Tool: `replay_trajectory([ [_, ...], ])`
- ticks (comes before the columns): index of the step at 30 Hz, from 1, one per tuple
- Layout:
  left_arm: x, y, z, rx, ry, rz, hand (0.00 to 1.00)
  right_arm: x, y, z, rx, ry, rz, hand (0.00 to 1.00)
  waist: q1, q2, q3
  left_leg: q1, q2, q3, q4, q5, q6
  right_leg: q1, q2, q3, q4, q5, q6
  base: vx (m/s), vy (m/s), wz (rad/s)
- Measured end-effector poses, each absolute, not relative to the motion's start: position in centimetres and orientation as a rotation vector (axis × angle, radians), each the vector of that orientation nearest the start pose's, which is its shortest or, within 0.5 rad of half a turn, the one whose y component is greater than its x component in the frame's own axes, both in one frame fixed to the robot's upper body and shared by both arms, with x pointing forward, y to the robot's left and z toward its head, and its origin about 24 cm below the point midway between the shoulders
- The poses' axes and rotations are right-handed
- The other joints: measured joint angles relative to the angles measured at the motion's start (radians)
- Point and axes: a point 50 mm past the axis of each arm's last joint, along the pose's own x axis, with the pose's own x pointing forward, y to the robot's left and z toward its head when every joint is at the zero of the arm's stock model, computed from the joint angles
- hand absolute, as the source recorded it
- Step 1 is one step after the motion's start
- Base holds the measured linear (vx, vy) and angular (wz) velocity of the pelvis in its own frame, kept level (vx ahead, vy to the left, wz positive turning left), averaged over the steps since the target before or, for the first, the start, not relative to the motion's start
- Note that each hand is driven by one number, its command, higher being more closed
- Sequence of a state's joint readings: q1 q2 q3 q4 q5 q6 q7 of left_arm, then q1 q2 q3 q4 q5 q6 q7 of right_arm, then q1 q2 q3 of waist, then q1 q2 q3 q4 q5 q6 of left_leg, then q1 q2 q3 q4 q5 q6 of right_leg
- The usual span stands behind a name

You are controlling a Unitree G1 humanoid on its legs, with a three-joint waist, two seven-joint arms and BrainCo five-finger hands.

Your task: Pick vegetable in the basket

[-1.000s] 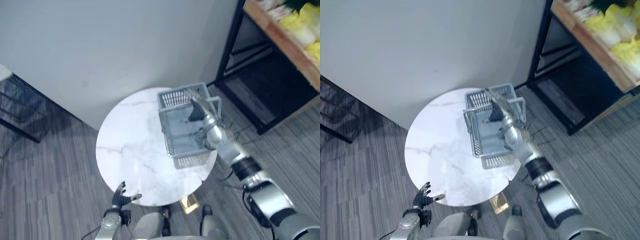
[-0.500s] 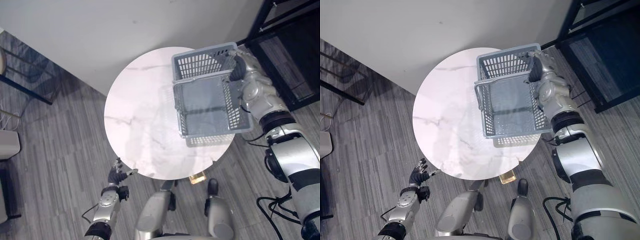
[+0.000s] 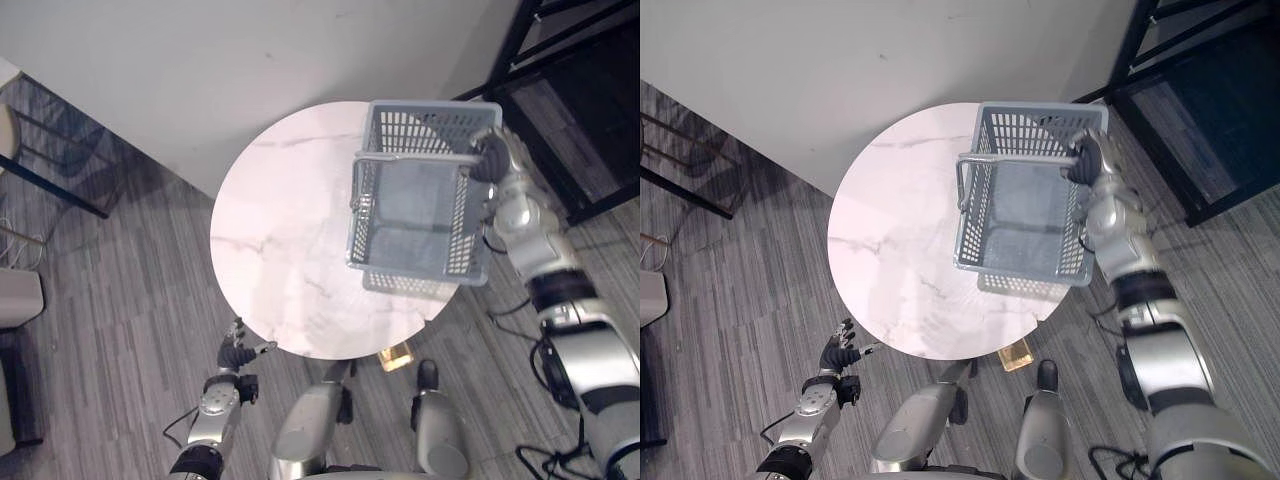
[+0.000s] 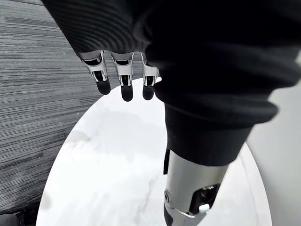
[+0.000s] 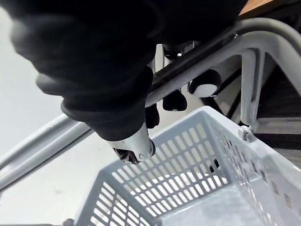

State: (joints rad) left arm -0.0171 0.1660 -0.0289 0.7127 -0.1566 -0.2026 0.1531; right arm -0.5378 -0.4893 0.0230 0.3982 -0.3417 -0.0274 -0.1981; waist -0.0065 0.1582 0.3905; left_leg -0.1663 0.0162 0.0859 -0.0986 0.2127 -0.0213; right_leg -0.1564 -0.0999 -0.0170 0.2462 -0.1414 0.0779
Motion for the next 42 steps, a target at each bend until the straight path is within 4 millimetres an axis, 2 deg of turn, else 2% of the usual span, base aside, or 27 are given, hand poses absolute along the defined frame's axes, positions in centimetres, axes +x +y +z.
replay_trajectory([
  [2, 19.7, 20.9, -8.9, 0.079, 0.510, 0.232, 0.00, 32.1, -24.0, 12.1, -0.709, -0.213, -0.251, 1.00, -0.019, -0.040, -0.029, 0.023, 0.004, 0.010, 0.000, -0.009, -0.011, 0.020, 0.005, 0.016, -0.014, 0.001, 0.001, 0.03, -0.032, -0.18],
  [5, 18.7, 21.2, -9.3, 0.101, 0.540, 0.232, 0.00, 29.1, -25.0, 9.3, -0.653, -0.147, -0.255, 1.00, -0.035, -0.079, -0.089, 0.034, 0.017, 0.039, 0.001, -0.021, -0.016, 0.032, 0.017, 0.044, -0.052, 0.020, 0.001, 0.02, -0.029, -0.30],
  [10, 17.3, 22.0, -9.8, 0.107, 0.580, 0.256, 0.00, 24.4, -27.9, 6.0, -0.572, -0.015, -0.340, 1.00, -0.056, -0.095, -0.147, 0.072, 0.022, 0.090, 0.001, -0.043, -0.009, 0.059, 0.028, 0.100, -0.095, 0.044, 0.010, 0.01, -0.013, -0.35],
  [13, 15.8, 22.4, -10.1, 0.112, 0.605, 0.281, 0.00, 21.9, -28.7, 3.6, -0.492, 0.085, -0.370, 1.00, -0.075, -0.103, -0.181, 0.096, 0.023, 0.138, 0.001, -0.064, -0.008, 0.065, 0.029, 0.144, -0.111, 0.049, 0.024, 0.00, -0.003, -0.44],
  [15, 15.4, 22.6, -10.2, 0.112, 0.610, 0.287, 0.00, 20.8, -28.6, 2.5, -0.433, 0.125, -0.382, 1.00, -0.085, -0.114, -0.181, 0.110, 0.029, 0.183, 0.001, -0.072, -0.003, 0.059, 0.036, 0.193, -0.116, 0.066, 0.022, 0.00, -0.010, -0.73],
  [18, 15.0, 23.1, -9.9, 0.109, 0.599, 0.314, 0.00, 19.9, -26.9, 1.2, -0.303, 0.146, -0.397, 1.00, -0.082, -0.145, -0.177, 0.122, 0.049, 0.281, 0.003, -0.079, -0.003, 0.040, 0.051, 0.279, -0.127, 0.113, 0.027, -0.03, -0.018, -0.91],
  [20, 16.0, 23.0, -9.1, 0.111, 0.552, 0.307, 0.00, 18.8, -25.9, 0.5, -0.207, 0.160, -0.418, 1.00, -0.088, -0.167, -0.172, 0.111, 0.061, 0.310, 0.023, -0.088, 0.008, 0.023, 0.058, 0.289, -0.111, 0.119, 0.028, -0.08, -0.038, -0.37],
  [21, 16.9, 22.8, -8.4, 0.108, 0.512, 0.302, 0.00, 18.3, -25.6, 0.3, -0.165, 0.161, -0.431, 1.00, -0.085, -0.177, -0.166, 0.086, 0.081, 0.310, 0.071, -0.109, 0.033, 0.013, 0.061, 0.275, -0.080, 0.093, 0.038, -0.10, -0.054, 0.02],
  [22, 17.2, 22.8, -8.2, 0.107, 0.500, 0.301, 0.00, 18.3, -25.4, 0.3, -0.148, 0.157, -0.434, 1.00, -0.080, -0.178, -0.164, 0.072, 0.095, 0.310, 0.096, -0.118, 0.042, -0.012, 0.062, 0.253, 0.000, 0.060, 0.018, -0.10, -0.079, 0.17],
  [23, 17.5, 22.6, -8.1, 0.099, 0.492, 0.301, 0.00, 18.0, -25.2, 0.2, -0.126, 0.158, -0.439, 1.00, -0.070, -0.176, -0.164, 0.047, 0.118, 0.297, 0.146, -0.134, 0.046, -0.055, 0.060, 0.209, 0.228, -0.013, -0.012, -0.11, -0.107, 0.16],
  [25, 17.8, 22.3, -7.8, 0.088, 0.472, 0.299, 0.00, 17.2, -25.1, 0.0, -0.117, 0.163, -0.447, 1.00, -0.058, -0.184, -0.171, 0.036, 0.126, 0.268, 0.178, -0.137, 0.044, -0.037, 0.021, 0.202, 0.472, -0.088, 0.019, -0.08, -0.157, 0.42],
  [26, 17.7, 22.2, -7.7, 0.083, 0.470, 0.300, 0.00, 16.9, -25.2, 0.0, -0.110, 0.165, -0.451, 1.00, -0.055, -0.196, -0.183, 0.012, 0.122, 0.248, 0.195, -0.130, 0.050, -0.002, -0.012, 0.215, 0.545, -0.080, 0.019, -0.06, -0.192, 0.58],
  [27, 17.6, 22.1, -7.8, 0.081, 0.471, 0.301, 0.00, 16.9, -25.2, 0.0, -0.108, 0.163, -0.452, 1.00, -0.054, -0.207, -0.189, -0.010, 0.120, 0.237, 0.212, -0.123, 0.045, 0.018, -0.028, 0.224, 0.541, -0.025, 0.010, -0.13, -0.267, 0.41],
  [28, 17.9, 22.1, -7.7, 0.068, 0.464, 0.312, 0.00, 17.2, -25.4, 0.3, -0.115, 0.150, -0.452, 1.00, -0.035, -0.204, -0.196, -0.051, 0.127, 0.233, 0.226, -0.089, 0.013, 0.030, -0.006, 0.230, 0.476, -0.069, 0.054, -0.17, -0.224, 0.16],
  [29, 17.8, 21.2, -7.9, 0.035, 0.473, 0.312, 0.00, 17.3, -25.7, 0.5, -0.120, 0.142, -0.460, 1.00, -0.020, -0.174, -0.199, -0.071, 0.153, 0.233, 0.225, -0.065, 0.014, 0.043, 0.011, 0.198, 0.411, -0.092, 0.069, -0.16, -0.221, 0.09],
  [31, 17.5, 20.3, -8.2, 0.011, 0.483, 0.303, 0.00, 17.1, -25.8, 0.4, -0.102, 0.143, -0.482, 1.00, -0.008, -0.164, -0.208, -0.106, 0.195, 0.233, 0.242, -0.029, 0.015, 0.084, 0.027, 0.169, 0.305, -0.163, 0.036, -0.18, -0.268, 0.16],
  [32, 17.5, 19.9, -8.2, 0.008, 0.483, 0.290, 0.00, 17.1, -25.9, 0.5, -0.099, 0.141, -0.486, 1.00, -0.002, -0.152, -0.213, -0.143, 0.216, 0.217, 0.241, 0.001, -0.011, 0.076, 0.054, 0.141, 0.270, -0.190, 0.025, -0.24, -0.297, 0.14],
  [33, 17.5, 19.9, -8.3, 0.007, 0.484, 0.288, 0.00, 17.3, -25.9, 0.6, -0.100, 0.135, -0.484, 1.00, -0.003, -0.139, -0.212, -0.158, 0.232, 0.202, 0.231, 0.029, -0.014, 0.067, 0.073, 0.128, 0.261, -0.193, 0.019, -0.31, -0.279, 0.23],
  [34, 17.4, 19.9, -8.3, 0.010, 0.485, 0.288, 0.00, 17.6, -26.0, 0.5, -0.095, 0.137, -0.486, 1.00, -0.007, -0.130, -0.208, -0.169, 0.242, 0.165, 0.169, 0.142, -0.021, 0.063, 0.100, 0.099, 0.243, -0.199, -0.006, -0.39, -0.274, 0.54],
  [35, 17.7, 20.0, -8.1, 0.012, 0.477, 0.286, 0.00, 17.5, -26.2, 0.4, -0.083, 0.139, -0.501, 1.00, -0.018, -0.138, -0.209, -0.165, 0.226, 0.141, 0.098, 0.252, -0.046, 0.071, 0.083, 0.060, 0.212, -0.204, -0.048, -0.46, -0.287, 0.89],
  [36, 17.9, 19.9, -8.0, 0.010, 0.472, 0.285, 0.00, 17.1, -26.6, 0.0, -0.060, 0.153, -0.537, 1.00, -0.029, -0.160, -0.189, -0.194, 0.229, 0.145, 0.319, 0.049, -0.023, 0.077, 0.070, 0.013, 0.207, -0.197, -0.078, -0.45, -0.262, 0.85],
  [37, 17.8, 20.0, -8.0, 0.012, 0.472, 0.285, 0.00, 16.9, -26.6, -0.2, -0.052, 0.160, -0.546, 1.00, -0.031, -0.163, -0.187, -0.192, 0.225, 0.155, 0.427, -0.042, 0.001, 0.083, 0.062, 0.006, 0.207, -0.190, -0.082, -0.33, -0.176, 0.58],
  [38, 17.5, 20.0, -8.0, 0.013, 0.472, 0.288, 0.00, 16.7, -26.6, -0.3, -0.047, 0.166, -0.550, 1.00, -0.034, -0.166, -0.188, -0.181, 0.226, 0.165, 0.504, -0.112, 0.000, 0.083, 0.058, 0.002, 0.205, -0.181, -0.087, -0.31, -0.152, 0.22],
  [39, 17.1, 20.3, -7.7, 0.016, 0.461, 0.299, 0.00, 16.3, -26.6, -0.5, -0.039, 0.174, -0.556, 1.00, -0.033, -0.161, -0.190, -0.127, 0.233, 0.164, 0.630, -0.258, -0.012, 0.074, 0.058, 0.006, 0.202, -0.159, -0.089, -0.49, -0.056, 0.03],
  [40, 16.4, 20.7, -7.5, 0.015, 0.453, 0.321, 0.00, 15.8, -26.8, -0.5, -0.013, 0.175, -0.574, 1.00, -0.034, -0.128, -0.215, 0.052, 0.227, 0.162, 0.523, -0.435, -0.073, -0.008, 0.083, 0.017, 0.178, -0.114, -0.077, -0.54, 0.019, 0.01],
  [41, 16.3, 21.0, -7.6, 0.022, 0.458, 0.323, 0.00, 15.6, -26.7, -1.0, 0.009, 0.189, -0.593, 1.00, -0.032, -0.136, -0.214, 0.094, 0.207, 0.166, 0.415, -0.435, -0.111, -0.025, 0.072, 0.020, 0.180, -0.104, -0.062, -0.46, 0.055, 0.03],
  [42, 16.3, 20.9, -7.6, 0.022, 0.461, 0.322, 0.00, 15.3, -26.6, -1.3, 0.017, 0.204, -0.600, 1.00, -0.031, -0.144, -0.214, 0.099, 0.188, 0.163, 0.389, -0.426, -0.108, -0.021, 0.067, 0.019, 0.160, -0.087, -0.051, -0.19, 0.078, 0.06],
])
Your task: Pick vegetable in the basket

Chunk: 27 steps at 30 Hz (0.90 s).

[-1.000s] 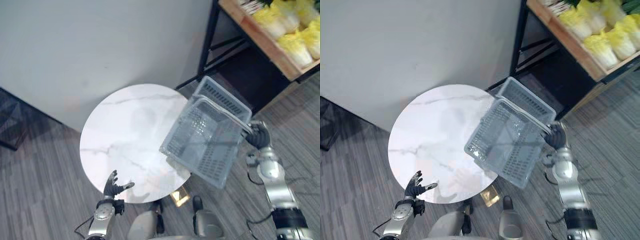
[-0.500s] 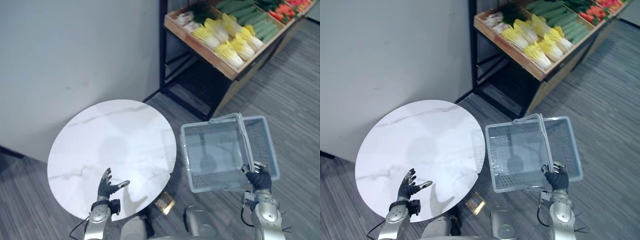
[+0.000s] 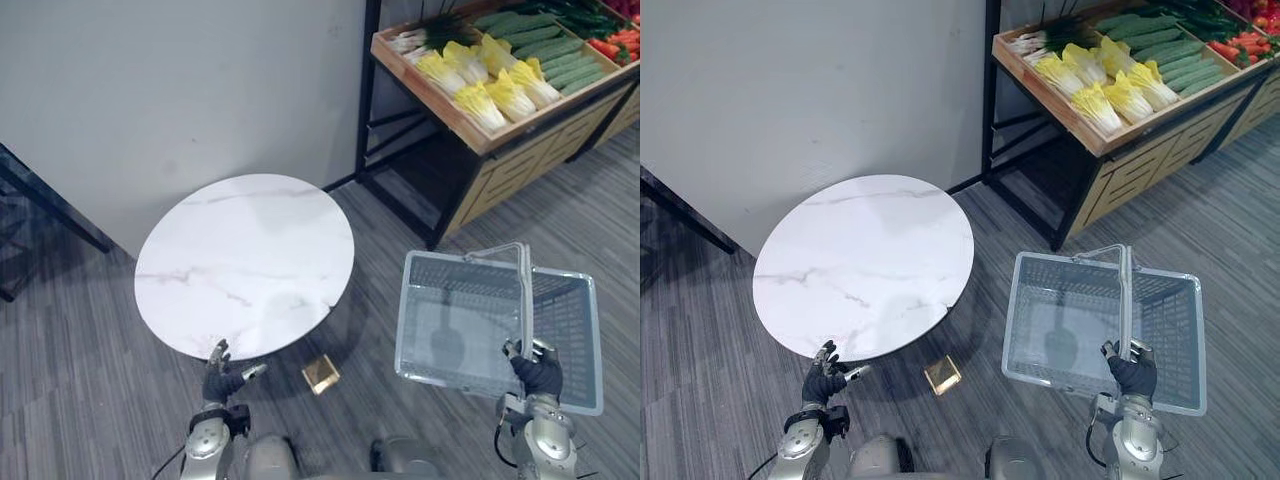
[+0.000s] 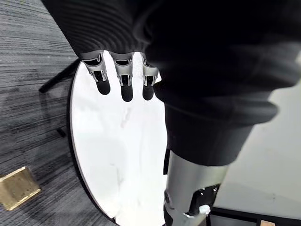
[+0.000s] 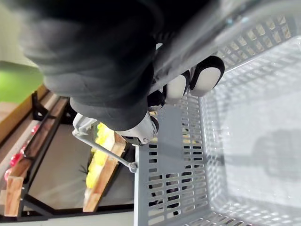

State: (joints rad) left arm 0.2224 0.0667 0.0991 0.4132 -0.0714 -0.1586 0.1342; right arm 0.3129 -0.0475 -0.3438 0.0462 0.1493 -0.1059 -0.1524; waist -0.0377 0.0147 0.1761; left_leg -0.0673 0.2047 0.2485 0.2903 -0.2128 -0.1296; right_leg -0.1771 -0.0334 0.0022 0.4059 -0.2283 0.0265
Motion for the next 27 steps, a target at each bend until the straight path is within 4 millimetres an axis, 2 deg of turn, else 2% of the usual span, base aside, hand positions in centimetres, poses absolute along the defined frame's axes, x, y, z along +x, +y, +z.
replay_trajectory([
  [3, 15.1, 20.7, -8.6, 0.022, 0.516, 0.320, 0.00, 14.4, -26.7, -2.1, 0.024, 0.247, -0.611, 1.00, 0.000, -0.007, -0.006, 0.002, -0.014, 0.000, 0.003, 0.007, 0.010, 0.017, -0.008, 0.001, -0.034, 0.036, 0.018, -0.06, 0.082, -0.02],
  [7, 16.0, 19.9, -8.3, 0.024, 0.497, 0.277, 0.00, 13.7, -26.9, -3.3, 0.042, 0.301, -0.633, 1.00, -0.004, -0.013, -0.014, 0.002, -0.039, 0.012, -0.016, 0.026, 0.034, 0.024, -0.021, 0.020, -0.082, 0.073, 0.036, 0.03, 0.083, -0.10],
  [11, 17.0, 19.6, -7.8, 0.026, 0.465, 0.261, 0.00, 13.8, -25.7, -4.0, 0.079, 0.322, -0.614, 1.00, -0.006, -0.031, -0.007, 0.047, -0.029, 0.107, 0.005, 0.009, 0.043, 0.026, -0.002, 0.113, -0.099, 0.095, 0.047, 0.03, 0.073, -0.73],
  [13, 17.5, 19.7, -7.3, 0.030, 0.438, 0.261, 0.00, 14.5, -24.9, -4.0, 0.089, 0.314, -0.582, 1.00, -0.012, -0.037, -0.007, 0.067, 0.006, 0.202, 0.043, -0.039, 0.038, -0.010, 0.040, 0.191, -0.100, 0.122, 0.056, -0.03, 0.067, -1.50],
  [15, 17.8, 19.7, -7.0, 0.032, 0.422, 0.262, 0.00, 15.3, -24.5, -3.7, 0.096, 0.296, -0.557, 1.00, -0.018, -0.039, -0.005, 0.082, 0.039, 0.279, 0.057, -0.065, 0.037, -0.034, 0.056, 0.160, -0.132, 0.159, 0.034, -0.07, 0.044, -1.41],
  [17, 18.5, 19.5, -6.4, 0.046, 0.389, 0.252, 0.00, 16.0, -24.1, -3.4, 0.095, 0.278, -0.531, 1.00, -0.048, -0.055, 0.013, 0.140, 0.058, 0.416, 0.034, -0.078, 0.024, -0.059, -0.023, -0.043, -0.123, 0.148, -0.030, -0.06, 0.063, -1.41],
  [19, 18.4, 19.6, -6.5, 0.056, 0.394, 0.252, 0.00, 16.3, -23.9, -3.3, 0.087, 0.277, -0.508, 1.00, -0.056, -0.053, 0.013, 0.190, 0.066, 0.492, 0.019, -0.081, 0.011, -0.067, -0.057, -0.125, -0.109, 0.154, -0.028, 0.04, 0.042, -1.46],
  [20, 18.6, 19.7, -6.4, 0.076, 0.389, 0.242, 0.00, 16.4, -23.9, -3.3, 0.085, 0.273, -0.489, 1.00, -0.062, -0.054, 0.010, 0.211, 0.060, 0.525, 0.017, -0.079, 0.001, -0.084, -0.068, -0.138, -0.096, 0.176, -0.010, 0.14, -0.043, -1.37],
  [21, 19.2, 19.3, -6.2, 0.102, 0.380, 0.210, 0.00, 16.5, -24.2, -3.1, 0.073, 0.267, -0.488, 1.00, -0.086, -0.062, 0.005, 0.220, 0.059, 0.525, 0.023, -0.077, 0.000, -0.096, -0.056, -0.123, -0.086, 0.203, 0.016, 0.15, -0.067, -1.01],
  [23, 20.3, 18.5, -5.7, 0.107, 0.352, 0.172, 0.00, 16.9, -24.9, -2.6, 0.039, 0.251, -0.478, 1.00, -0.108, -0.036, 0.015, 0.227, 0.081, 0.513, 0.046, -0.067, -0.013, -0.112, -0.024, -0.105, -0.062, 0.187, 0.004, 0.22, -0.122, -0.78],
  [24, 20.8, 18.1, -5.6, 0.122, 0.342, 0.154, 0.00, 17.2, -25.2, -2.2, 0.022, 0.237, -0.469, 1.00, -0.116, -0.019, 0.025, 0.232, 0.109, 0.492, 0.103, -0.064, -0.008, -0.110, -0.001, -0.085, -0.034, 0.162, -0.005, 0.24, -0.135, -0.83],
  [25, 20.9, 18.0, -5.5, 0.123, 0.338, 0.149, 0.00, 17.3, -25.3, -2.2, 0.018, 0.235, -0.467, 1.00, -0.115, -0.017, 0.027, 0.234, 0.123, 0.486, 0.149, -0.055, 0.006, -0.108, 0.010, -0.073, -0.017, 0.152, -0.015, 0.26, -0.156, -1.03],
  [26, 21.3, 17.5, -5.3, 0.121, 0.327, 0.138, 0.00, 17.4, -25.3, -2.1, 0.010, 0.234, -0.450, 1.00, -0.107, -0.014, 0.029, 0.225, 0.157, 0.456, 0.271, -0.010, 0.074, -0.085, 0.033, -0.053, -0.005, 0.138, -0.036, 0.26, -0.189, -1.26],
  [27, 20.9, 17.5, -5.5, 0.117, 0.337, 0.142, 0.00, 17.6, -25.3, -1.9, 0.000, 0.228, -0.433, 1.00, -0.103, -0.013, 0.030, 0.198, 0.187, 0.394, 0.406, 0.102, 0.142, -0.042, 0.047, -0.022, -0.014, 0.126, -0.050, 0.26, -0.201, -1.33],
])
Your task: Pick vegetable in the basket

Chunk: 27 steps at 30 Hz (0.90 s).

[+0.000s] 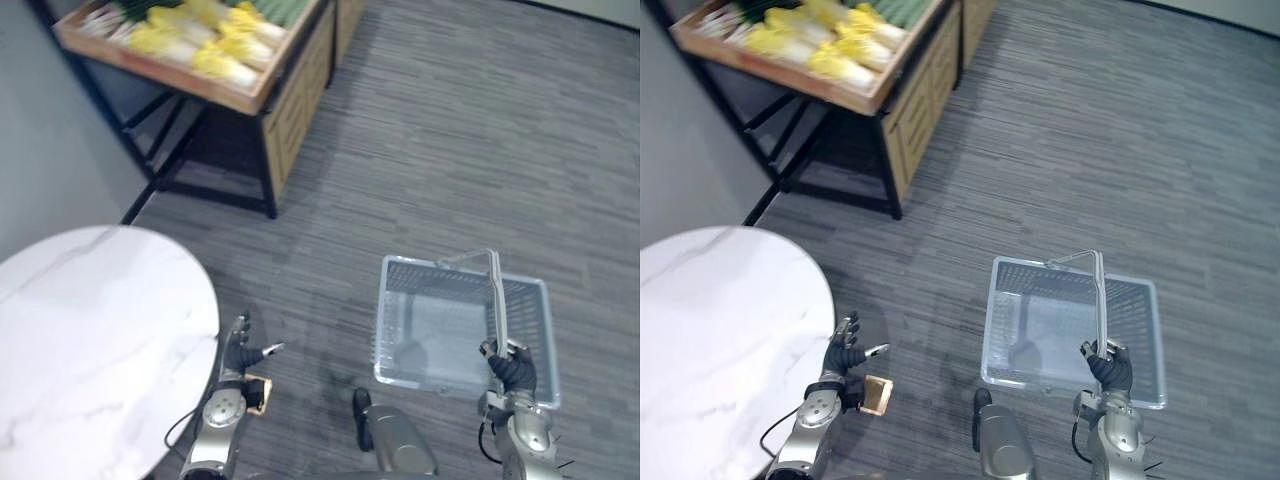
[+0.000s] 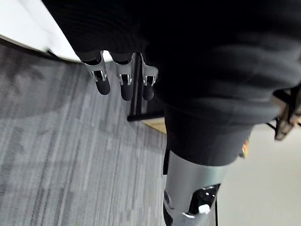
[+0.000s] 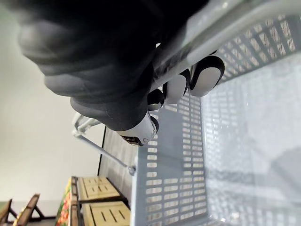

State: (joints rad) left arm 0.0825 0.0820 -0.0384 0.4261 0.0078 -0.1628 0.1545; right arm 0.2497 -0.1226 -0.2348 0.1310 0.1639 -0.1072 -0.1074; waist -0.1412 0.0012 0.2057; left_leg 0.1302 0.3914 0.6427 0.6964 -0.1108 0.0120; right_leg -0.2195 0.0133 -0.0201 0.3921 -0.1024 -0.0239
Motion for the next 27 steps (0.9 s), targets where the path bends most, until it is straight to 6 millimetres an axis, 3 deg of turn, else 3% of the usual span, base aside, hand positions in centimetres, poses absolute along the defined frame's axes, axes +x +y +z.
replay_trajectory([
  [1, 20.7, 17.4, -5.6, 0.116, 0.341, 0.141, 0.00, 17.8, -25.3, -1.7, -0.011, 0.221, -0.422, 1.00, 0.007, 0.000, 0.001, -0.016, 0.001, -0.047, 0.066, 0.063, -0.001, 0.024, -0.001, 0.031, -0.010, -0.007, -0.005, 0.32, -0.121, -1.41],
  [2, 20.5, 17.0, -5.8, 0.111, 0.346, 0.129, 0.00, 18.3, -25.2, -1.2, -0.024, 0.197, -0.405, 1.00, 0.017, 0.006, 0.003, -0.070, -0.019, -0.149, 0.171, 0.011, -0.061, 0.054, 0.013, 0.091, -0.033, -0.016, -0.007, 0.29, -0.007, -1.40],
  [3, 20.5, 16.8, -5.7, 0.107, 0.336, 0.124, 0.00, 18.8, -25.4, -0.6, -0.031, 0.174, -0.401, 1.00, 0.023, 0.013, 0.005, -0.140, -0.066, -0.235, 0.220, -0.077, -0.091, 0.078, 0.018, 0.141, -0.048, -0.023, -0.017, 0.28, 0.054, -1.34],
  [5, 20.2, 16.7, -5.2, 0.099, 0.314, 0.139, 0.00, 19.1, -25.0, -0.1, -0.035, 0.150, -0.384, 1.00, 0.053, 0.011, 0.007, -0.229, -0.142, -0.313, 0.190, -0.169, -0.086, 0.120, 0.017, 0.217, -0.070, -0.042, -0.040, 0.19, 0.113, -1.16],
  [7, 19.9, 16.7, -4.8, 0.094, 0.289, 0.153, 0.00, 19.5, -24.7, 0.2, -0.045, 0.136, -0.364, 1.00, 0.067, 0.012, 0.008, -0.317, -0.209, -0.370, 0.082, -0.199, -0.082, 0.163, 0.005, 0.261, -0.082, -0.072, -0.037, 0.24, 0.208, -0.83],
  [8, 19.9, 16.6, -4.4, 0.090, 0.271, 0.167, 0.00, 19.8, -24.8, 0.4, -0.048, 0.126, -0.364, 1.00, 0.075, 0.014, 0.010, -0.363, -0.260, -0.419, -0.056, -0.190, -0.095, 0.181, -0.011, 0.280, -0.084, -0.096, -0.029, 0.20, 0.257, -0.53],
  [9, 20.1, 16.4, -3.7, 0.084, 0.238, 0.178, 0.00, 20.0, -25.0, 0.7, -0.068, 0.115, -0.360, 1.00, 0.082, 0.031, 0.010, -0.385, -0.293, -0.463, -0.244, -0.161, -0.141, 0.187, -0.015, 0.301, -0.090, -0.114, -0.007, 0.20, 0.276, -0.58],
  [10, 20.2, 16.3, -3.3, 0.081, 0.217, 0.189, 0.00, 20.3, -25.2, 1.0, -0.090, 0.106, -0.357, 1.00, 0.091, 0.049, 0.009, -0.394, -0.295, -0.482, -0.335, -0.132, -0.146, 0.189, -0.007, 0.314, -0.091, -0.124, 0.005, 0.25, 0.307, -0.83],
  [11, 20.4, 16.2, -2.8, 0.093, 0.192, 0.199, 0.00, 20.5, -25.0, 1.1, -0.110, 0.106, -0.342, 1.00, 0.111, 0.065, 0.002, -0.386, -0.313, -0.477, -0.327, -0.077, -0.115, 0.210, -0.008, 0.352, -0.105, -0.138, 0.026, 0.29, 0.264, -0.66],
  [12, 20.4, 16.3, -2.5, 0.101, 0.179, 0.207, 0.00, 20.6, -24.7, 1.1, -0.118, 0.104, -0.329, 1.00, 0.113, 0.060, 0.001, -0.386, -0.324, -0.474, -0.316, -0.084, -0.101, 0.217, -0.026, 0.354, -0.106, -0.143, 0.032, 0.40, 0.342, -0.35],
  [13, 20.7, 16.6, -1.7, 0.111, 0.141, 0.218, 0.00, 20.6, -24.5, 1.1, -0.126, 0.104, -0.318, 1.00, 0.096, 0.041, 0.001, -0.398, -0.351, -0.466, -0.277, -0.104, -0.062, 0.227, -0.068, 0.349, -0.113, -0.176, 0.053, 0.52, 0.407, 0.05],
  [14, 20.7, 16.5, -1.2, 0.122, 0.117, 0.214, 0.00, 20.3, -24.4, 0.8, -0.129, 0.117, -0.322, 1.00, 0.104, 0.014, -0.010, -0.386, -0.388, -0.444, -0.275, -0.124, -0.013, 0.225, -0.100, 0.352, -0.064, -0.215, 0.076, 0.41, 0.334, 0.09],
  [15, 20.8, 16.6, -1.1, 0.126, 0.110, 0.215, 0.00, 20.3, -24.3, 0.7, -0.124, 0.119, -0.322, 1.00, 0.103, -0.001, -0.011, -0.375, -0.405, -0.435, -0.275, -0.134, 0.004, 0.203, -0.106, 0.347, 0.019, -0.236, 0.122, 0.43, 0.250, -0.07],
  [16, 20.7, 16.6, -1.2, 0.137, 0.114, 0.213, 0.00, 20.3, -24.2, 0.6, -0.128, 0.122, -0.319, 1.00, 0.103, -0.018, -0.010, -0.340, -0.437, -0.428, -0.276, -0.154, 0.036, 0.148, -0.108, 0.330, 0.230, -0.253, 0.257, 0.46, 0.165, -0.08],
  [17, 20.7, 16.8, -1.3, 0.146, 0.117, 0.214, 0.00, 20.2, -24.1, 0.2, -0.142, 0.140, -0.316, 1.00, 0.101, -0.021, -0.008, -0.287, -0.461, -0.429, -0.286, -0.170, 0.059, 0.085, -0.111, 0.307, 0.419, -0.210, 0.301, 0.56, 0.197, -0.07],
  [19, 20.7, 16.7, -1.3, 0.156, 0.116, 0.205, 0.00, 20.1, -24.1, -0.6, -0.159, 0.178, -0.311, 1.00, 0.101, -0.024, -0.007, -0.199, -0.481, -0.428, -0.325, -0.183, 0.089, 0.020, -0.130, 0.241, 0.614, -0.207, 0.275, 0.44, 0.117, -0.03],
  [20, 20.7, 16.7, -1.3, 0.168, 0.117, 0.208, 0.00, 20.0, -24.0, -0.9, -0.167, 0.193, -0.307, 1.00, 0.095, -0.012, -0.007, -0.122, -0.482, -0.429, -0.373, -0.188, 0.097, -0.020, -0.148, 0.151, 0.656, -0.220, 0.201, 0.53, 0.073, -0.07],
  [22, 20.8, 16.8, -1.2, 0.176, 0.114, 0.208, 0.00, 20.1, -23.6, -0.9, -0.165, 0.194, -0.285, 1.00, 0.092, 0.006, -0.008, -0.022, -0.472, -0.458, -0.463, -0.188, 0.098, -0.104, -0.146, 0.040, 0.618, -0.255, 0.109, 0.55, 0.050, -0.06],
  [24, 21.2, 16.7, -1.8, 0.185, 0.137, 0.195, 0.00, 20.6, -23.1, -0.7, -0.162, 0.182, -0.247, 1.00, 0.066, 0.039, -0.002, 0.052, -0.426, -0.506, -0.521, -0.190, 0.081, -0.227, -0.079, -0.002, 0.415, -0.250, 0.077, 0.66, -0.032, 0.35],
  [25, 21.5, 16.6, -2.1, 0.187, 0.153, 0.189, 0.00, 20.8, -23.0, -0.6, -0.162, 0.178, -0.239, 1.00, 0.053, 0.040, -0.001, 0.071, -0.415, -0.516, -0.520, -0.193, 0.055, -0.259, -0.062, 0.009, 0.295, -0.201, 0.084, 0.64, -0.082, 0.62],
  [26, 21.7, 16.6, -2.5, 0.191, 0.171, 0.184, 0.00, 20.8, -23.0, -0.6, -0.162, 0.177, -0.233, 1.00, 0.046, 0.037, -0.002, 0.099, -0.407, -0.530, -0.520, -0.203, 0.023, -0.263, -0.046, 0.037, 0.134, -0.109, 0.081, 0.81, -0.159, 0.67],
  [27, 21.6, 16.6, -3.0, 0.194, 0.194, 0.181, 0.00, 20.6, -23.0, -0.7, -0.165, 0.180, -0.231, 1.00, 0.042, 0.020, -0.009, 0.140, -0.413, -0.557, -0.514, -0.225, -0.017, -0.244, -0.041, 0.080, -0.037, 0.099, 0.074, 0.55, -0.121, 0.62],
])
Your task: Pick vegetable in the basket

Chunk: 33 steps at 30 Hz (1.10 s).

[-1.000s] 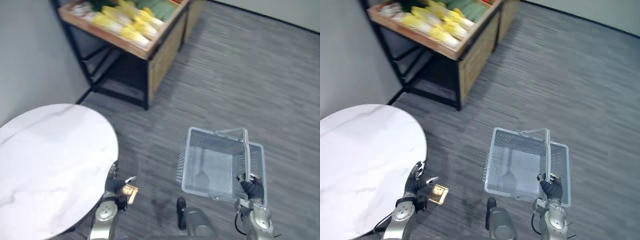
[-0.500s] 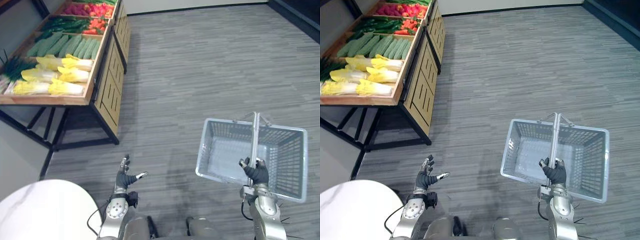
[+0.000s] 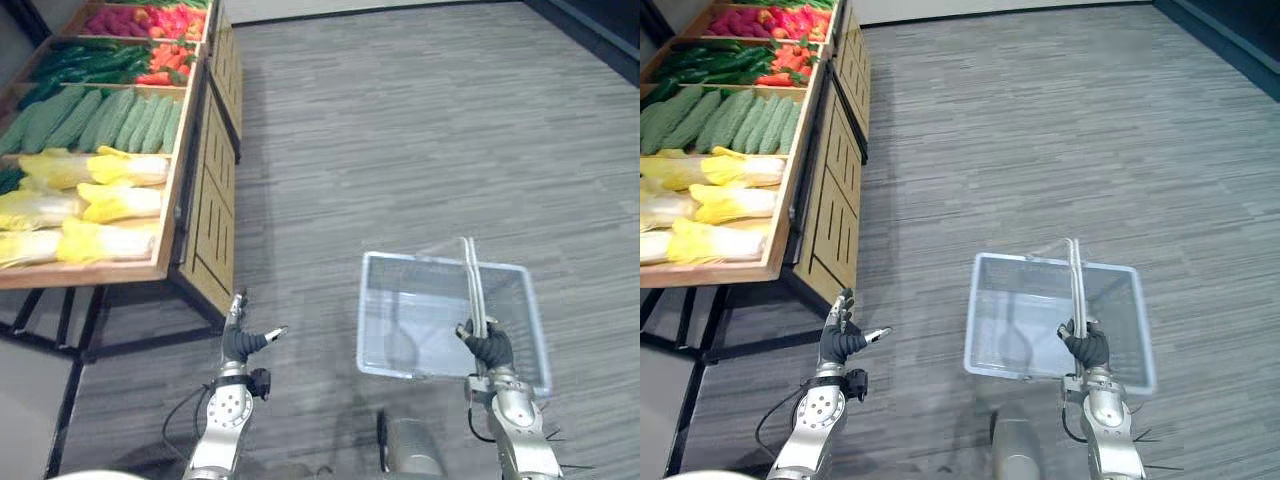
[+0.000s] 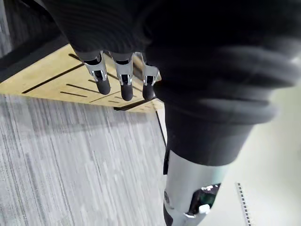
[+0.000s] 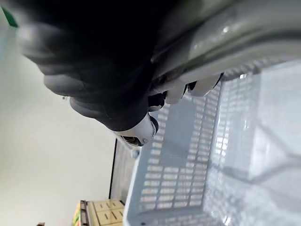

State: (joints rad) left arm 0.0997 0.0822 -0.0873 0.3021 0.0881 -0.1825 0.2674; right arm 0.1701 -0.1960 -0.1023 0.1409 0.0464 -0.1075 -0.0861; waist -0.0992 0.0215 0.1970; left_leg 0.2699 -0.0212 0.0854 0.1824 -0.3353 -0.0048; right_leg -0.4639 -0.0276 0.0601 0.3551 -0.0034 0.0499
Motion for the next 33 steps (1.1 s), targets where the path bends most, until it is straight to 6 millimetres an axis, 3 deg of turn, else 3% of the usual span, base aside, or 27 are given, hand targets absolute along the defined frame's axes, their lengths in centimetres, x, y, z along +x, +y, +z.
replay_trajectory([
  [1, 21.5, 16.4, -3.4, 0.195, 0.209, 0.176, 0.00, 20.3, -23.1, -0.8, -0.166, 0.188, -0.232, 1.00, -0.004, -0.006, -0.004, 0.024, 0.001, -0.014, 0.005, -0.008, -0.014, 0.017, -0.005, 0.010, -0.003, 0.119, -0.010, 0.73, -0.188, 0.38],
  [2, 21.4, 15.8, -4.0, 0.176, 0.239, 0.167, 0.00, 20.4, -23.5, -0.6, -0.184, 0.183, -0.233, 1.00, 0.006, 0.037, -0.002, 0.041, 0.028, -0.025, 0.020, -0.010, -0.021, 0.008, 0.016, -0.004, 0.075, 0.092, -0.026, 0.68, -0.193, 0.35],
  [3, 21.2, 15.7, -4.2, 0.174, 0.251, 0.165, 0.00, 20.8, -23.1, -0.3, -0.166, 0.164, -0.232, 1.00, 0.003, 0.043, -0.001, 0.022, 0.042, -0.042, 0.083, 0.049, -0.064, -0.006, 0.010, -0.010, 0.172, -0.012, -0.042, 0.80, -0.233, 0.26],
  [4, 21.2, 15.6, -4.3, 0.169, 0.252, 0.165, 0.00, 20.8, -23.0, -0.2, -0.163, 0.161, -0.230, 1.00, 0.003, 0.043, -0.002, 0.015, 0.044, -0.050, 0.122, 0.080, -0.068, 0.001, 0.005, -0.020, 0.197, -0.040, -0.049, 0.73, -0.214, 0.52],
  [5, 21.2, 15.2, -4.3, 0.145, 0.255, 0.173, 0.00, 20.5, -23.0, -0.3, -0.162, 0.166, -0.231, 1.00, 0.003, 0.045, -0.001, -0.026, 0.052, -0.054, 0.271, 0.167, -0.076, 0.060, -0.003, -0.046, 0.206, -0.091, -0.063, 0.59, -0.183, 0.61],
  [6, 20.9, 14.9, -4.3, 0.119, 0.257, 0.184, 0.00, 19.9, -22.9, -0.2, -0.161, 0.166, -0.230, 1.00, 0.009, 0.044, 0.001, -0.114, 0.082, -0.051, 0.485, 0.317, -0.098, 0.149, -0.011, -0.070, 0.167, -0.124, -0.074, 0.59, -0.172, 0.65],
  [7, 20.7, 14.8, -4.2, 0.111, 0.254, 0.183, 0.00, 19.6, -22.6, -0.2, -0.149, 0.165, -0.232, 1.00, 0.012, 0.042, 0.004, -0.156, 0.119, -0.039, 0.594, 0.321, -0.105, 0.196, -0.008, -0.082, 0.135, -0.132, -0.079, 0.56, -0.153, 0.55],
  [9, 20.1, 14.9, -3.4, 0.101, 0.220, 0.187, 0.00, 18.7, -22.0, 0.6, -0.115, 0.128, -0.254, 1.00, 0.044, 0.036, 0.011, -0.319, 0.236, 0.090, 0.843, 0.210, -0.083, 0.369, 0.006, -0.116, 0.010, -0.146, -0.098, 0.53, -0.151, 0.26],
  [12, 20.0, 14.9, -2.1, 0.092, 0.165, 0.195, 0.00, 18.4, -22.0, 1.8, -0.094, 0.070, -0.279, 1.00, 0.065, 0.020, 0.019, -0.431, 0.280, 0.208, 0.798, 0.134, -0.068, 0.492, -0.016, -0.153, -0.065, -0.177, -0.090, 0.42, -0.066, 0.39],
  [15, 20.5, 14.7, -0.2, 0.114, 0.076, 0.196, 0.00, 18.0, -23.8, 2.1, -0.125, 0.044, -0.345, 1.00, 0.059, 0.028, 0.013, -0.490, 0.242, 0.373, 0.466, 0.130, -0.068, 0.594, -0.070, -0.251, -0.081, -0.251, -0.054, 0.31, 0.039, 0.88],
  [16, 20.7, 14.6, 0.4, 0.115, 0.046, 0.206, 0.00, 17.6, -25.1, 1.5, -0.156, 0.077, -0.377, 1.00, 0.055, 0.043, 0.003, -0.488, 0.208, 0.445, 0.292, 0.182, -0.076, 0.631, -0.077, -0.291, -0.088, -0.277, -0.027, 0.54, 0.125, 1.10],
  [17, 20.8, 14.4, 1.1, 0.124, 0.014, 0.212, 0.00, 16.9, -26.3, 0.7, -0.181, 0.123, -0.418, 1.00, 0.056, 0.072, -0.015, -0.492, 0.184, 0.508, 0.154, 0.278, -0.014, 0.666, -0.064, -0.327, -0.106, -0.294, 0.001, 0.57, 0.154, 0.95],
  [18, 20.8, 14.5, 1.3, 0.133, 0.003, 0.225, 0.00, 16.6, -26.8, 0.1, -0.183, 0.153, -0.436, 1.00, 0.060, 0.067, -0.020, -0.487, 0.170, 0.512, 0.146, 0.283, 0.100, 0.683, -0.072, -0.336, -0.114, -0.302, 0.012, 0.52, 0.169, 0.88],
  [19, 20.7, 14.9, 1.6, 0.137, -0.008, 0.251, 0.00, 16.1, -27.2, -1.1, -0.171, 0.214, -0.470, 1.00, 0.061, 0.038, -0.042, -0.486, 0.117, 0.514, 0.136, 0.272, 0.133, 0.703, -0.107, -0.348, -0.122, -0.307, 0.028, 0.55, 0.174, 0.76],
  [21, 20.7, 15.2, 2.5, 0.178, -0.053, 0.277, 0.00, 15.1, -27.8, -2.5, -0.166, 0.281, -0.502, 1.00, 0.059, 0.019, -0.051, -0.476, 0.045, 0.473, 0.135, 0.228, 0.179, 0.706, -0.152, -0.350, -0.050, -0.305, 0.036, 0.53, 0.170, 0.93],
  [22, 20.7, 15.2, 2.6, 0.191, -0.061, 0.284, 0.00, 14.8, -28.1, -2.9, -0.164, 0.307, -0.517, 1.00, 0.058, 0.016, -0.050, -0.464, 0.027, 0.455, 0.131, 0.215, 0.180, 0.697, -0.166, -0.351, 0.010, -0.299, 0.048, 0.41, 0.144, 1.07],
  [23, 20.7, 15.3, 2.7, 0.213, -0.065, 0.290, 0.00, 14.0, -28.2, -4.1, -0.150, 0.371, -0.538, 1.00, 0.057, 0.012, -0.049, -0.425, -0.015, 0.406, 0.115, 0.198, 0.177, 0.662, -0.198, -0.338, 0.183, -0.261, 0.108, 0.60, 0.168, 1.32],
  [24, 20.8, 15.3, 2.8, 0.233, -0.076, 0.294, 0.00, 13.2, -28.0, -5.3, -0.135, 0.435, -0.547, 1.00, 0.046, 0.008, -0.052, -0.373, -0.055, 0.335, 0.080, 0.189, 0.177, 0.590, -0.217, -0.280, 0.411, -0.182, 0.129, 0.48, 0.090, 1.46],
  [25, 20.9, 15.2, 3.0, 0.248, -0.085, 0.292, 0.00, 12.9, -27.8, -5.7, -0.127, 0.460, -0.547, 1.00, 0.034, 0.003, -0.051, -0.350, -0.068, 0.300, 0.069, 0.185, 0.178, 0.553, -0.215, -0.247, 0.507, -0.187, 0.118, 0.56, 0.027, 1.57],
  [27, 20.6, 15.4, 3.0, 0.288, -0.093, 0.309, 0.00, 12.3, -26.7, -6.4, -0.105, 0.494, -0.514, 1.00, 0.038, -0.001, -0.050, -0.257, -0.072, 0.217, 0.036, 0.179, 0.179, 0.414, -0.169, -0.126, 0.661, -0.271, 0.066, 0.43, -0.089, 1.22],
  [29, 20.6, 15.3, 3.5, 0.299, -0.118, 0.308, 0.00, 12.4, -26.0, -6.4, -0.100, 0.492, -0.477, 1.00, 0.042, -0.001, -0.050, -0.222, -0.053, 0.173, 0.031, 0.170, 0.162, 0.327, -0.134, -0.065, 0.632, -0.311, 0.043, 0.34, -0.151, 0.80],
  [30, 20.8, 14.8, 4.3, 0.287, -0.159, 0.291, 0.00, 12.3, -25.3, -6.2, -0.082, 0.476, -0.462, 1.00, 0.054, -0.011, -0.046, -0.204, -0.030, 0.123, 0.049, 0.148, 0.127, 0.262, -0.090, 0.004, 0.556, -0.331, 0.043, 0.33, -0.232, 0.81],
  [32, 20.9, 14.2, 4.6, 0.279, -0.177, 0.268, 0.00, 12.4, -24.6, -6.0, -0.057, 0.453, -0.458, 1.00, 0.052, -0.026, -0.047, -0.205, -0.007, 0.060, 0.094, 0.114, 0.096, 0.229, -0.051, 0.094, 0.447, -0.331, 0.044, 0.28, -0.345, 1.13],
  [33, 21.0, 14.0, 4.7, 0.281, -0.182, 0.254, 0.00, 12.3, -24.2, -5.9, -0.042, 0.439, -0.462, 1.00, 0.052, -0.041, -0.053, -0.236, 0.010, 0.018, 0.158, 0.073, 0.061, 0.232, -0.024, 0.171, 0.321, -0.315, 0.049, 0.25, -0.430, 1.66],
])
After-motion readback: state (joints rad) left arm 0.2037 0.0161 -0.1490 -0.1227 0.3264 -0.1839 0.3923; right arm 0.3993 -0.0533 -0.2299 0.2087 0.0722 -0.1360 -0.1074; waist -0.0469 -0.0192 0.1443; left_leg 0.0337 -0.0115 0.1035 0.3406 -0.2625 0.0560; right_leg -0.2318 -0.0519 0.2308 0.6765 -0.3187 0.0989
